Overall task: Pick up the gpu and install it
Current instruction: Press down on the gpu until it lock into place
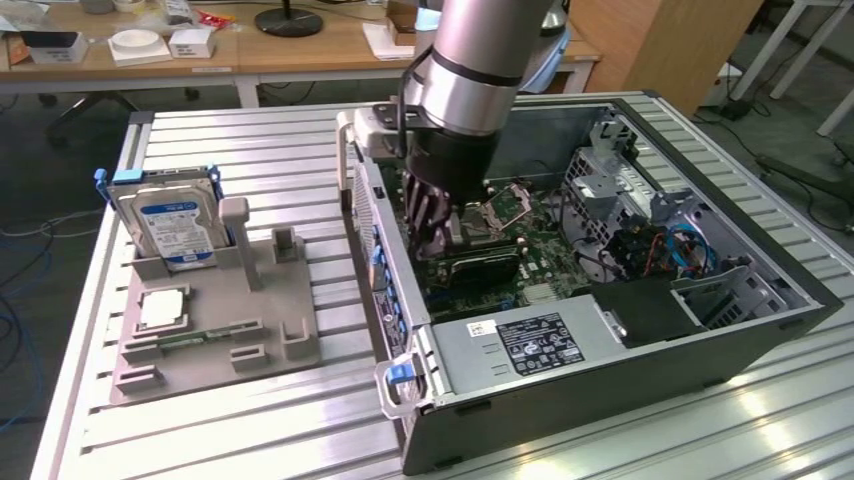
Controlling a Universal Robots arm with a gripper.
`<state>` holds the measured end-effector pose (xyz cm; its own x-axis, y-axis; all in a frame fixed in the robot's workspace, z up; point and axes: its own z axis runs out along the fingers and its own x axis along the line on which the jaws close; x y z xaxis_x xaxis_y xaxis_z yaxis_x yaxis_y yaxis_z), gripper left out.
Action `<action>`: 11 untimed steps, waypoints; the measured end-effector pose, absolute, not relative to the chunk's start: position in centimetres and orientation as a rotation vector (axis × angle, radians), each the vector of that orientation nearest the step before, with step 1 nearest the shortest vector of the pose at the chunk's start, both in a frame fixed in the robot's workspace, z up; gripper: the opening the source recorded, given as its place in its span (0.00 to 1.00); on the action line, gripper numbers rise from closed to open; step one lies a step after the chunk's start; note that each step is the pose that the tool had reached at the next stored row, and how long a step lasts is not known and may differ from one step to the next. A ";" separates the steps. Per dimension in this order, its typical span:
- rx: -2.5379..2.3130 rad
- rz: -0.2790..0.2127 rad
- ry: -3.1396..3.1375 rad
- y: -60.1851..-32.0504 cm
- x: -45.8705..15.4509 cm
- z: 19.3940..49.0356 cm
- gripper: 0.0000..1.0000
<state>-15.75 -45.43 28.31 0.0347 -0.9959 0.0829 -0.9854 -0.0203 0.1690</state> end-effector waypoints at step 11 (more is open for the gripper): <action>2.122 -0.088 -2.065 -45.1 -15.7 28.0 0.10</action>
